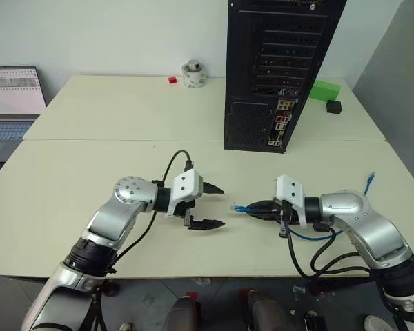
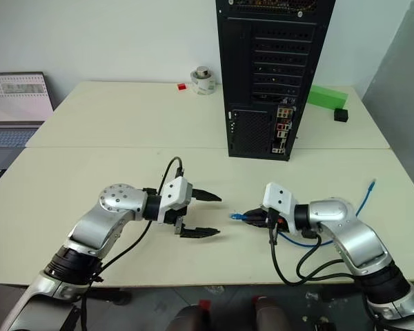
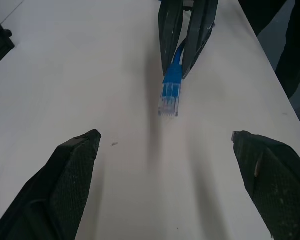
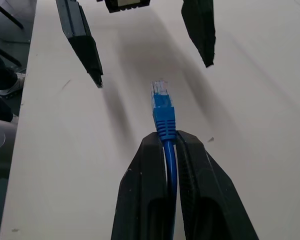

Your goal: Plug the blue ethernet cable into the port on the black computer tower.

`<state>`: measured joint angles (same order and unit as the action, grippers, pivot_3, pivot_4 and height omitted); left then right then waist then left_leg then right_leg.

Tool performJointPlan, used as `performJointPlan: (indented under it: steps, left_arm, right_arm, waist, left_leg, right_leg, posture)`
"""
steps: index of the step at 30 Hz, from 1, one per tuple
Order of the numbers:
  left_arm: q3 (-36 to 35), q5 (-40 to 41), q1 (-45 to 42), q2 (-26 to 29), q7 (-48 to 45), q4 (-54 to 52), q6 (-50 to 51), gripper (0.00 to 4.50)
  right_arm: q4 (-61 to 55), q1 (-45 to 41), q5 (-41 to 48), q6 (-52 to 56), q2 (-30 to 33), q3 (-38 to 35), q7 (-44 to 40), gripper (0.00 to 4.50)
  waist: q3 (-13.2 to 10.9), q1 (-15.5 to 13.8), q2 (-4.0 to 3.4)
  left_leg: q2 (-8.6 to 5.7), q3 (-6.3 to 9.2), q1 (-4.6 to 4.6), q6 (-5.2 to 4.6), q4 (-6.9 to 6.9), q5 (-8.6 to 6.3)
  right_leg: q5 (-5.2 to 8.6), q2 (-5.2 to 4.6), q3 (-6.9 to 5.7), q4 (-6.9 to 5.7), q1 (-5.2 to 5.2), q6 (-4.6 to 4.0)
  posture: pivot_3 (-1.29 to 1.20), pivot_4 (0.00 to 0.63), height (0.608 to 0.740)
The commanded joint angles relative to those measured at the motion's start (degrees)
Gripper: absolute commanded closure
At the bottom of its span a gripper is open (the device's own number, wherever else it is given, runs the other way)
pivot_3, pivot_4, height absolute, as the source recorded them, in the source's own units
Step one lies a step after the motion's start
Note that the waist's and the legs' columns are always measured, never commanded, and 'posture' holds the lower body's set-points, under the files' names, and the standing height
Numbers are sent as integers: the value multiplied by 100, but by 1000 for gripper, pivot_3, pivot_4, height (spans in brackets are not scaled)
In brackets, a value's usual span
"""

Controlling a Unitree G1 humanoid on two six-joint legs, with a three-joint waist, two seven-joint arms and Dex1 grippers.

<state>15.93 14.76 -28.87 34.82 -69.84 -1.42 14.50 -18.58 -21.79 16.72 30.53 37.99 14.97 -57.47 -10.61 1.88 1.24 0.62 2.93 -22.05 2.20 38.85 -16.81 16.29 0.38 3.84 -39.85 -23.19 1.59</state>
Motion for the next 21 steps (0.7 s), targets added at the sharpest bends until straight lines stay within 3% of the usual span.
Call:
performJointPlan:
  steps: [1, 2, 5, 21]
  left_arm:
    - [45, -129, -95, -66, 20, 42, -118, 0]
    - [53, -154, -102, -93, 29, 56, -126, 0]
    - [41, -191, -112, -162, 36, 77, -142, 550]
    - [27, -262, -98, -333, 41, 73, -170, 3928]
  right_arm:
    - [-112, -129, -47, -51, -41, 34, 12, 4464]
    - [-121, -131, -55, -48, -59, 46, 23, 4464]
    - [-154, -126, -59, -41, -90, 71, 39, 4464]
    - [-153, -212, -102, -13, -155, 148, 38, 4475]
  waist:
    - [0, 0, 0]
    - [0, 0, 0]
    - [0, -1, 0]
    - [0, -1, 0]
  left_leg:
    - [0, 0, 0, 0, 0, 0]
    - [0, 0, 0, 0, 0, 0]
    - [0, 1, 0, 0, 1, 0]
    - [0, 4, 0, 0, 1, 0]
  right_leg:
    - [0, 0, 0, 0, 0, 0]
    - [0, 0, 1, 0, 0, 0]
    - [0, 0, -2, -1, 0, 0]
    - [0, 0, -4, -1, 0, 0]
  posture:
    - [0, 150, 740]
    - [0, 150, 740]
    - [0, 150, 740]
    - [0, 150, 740]
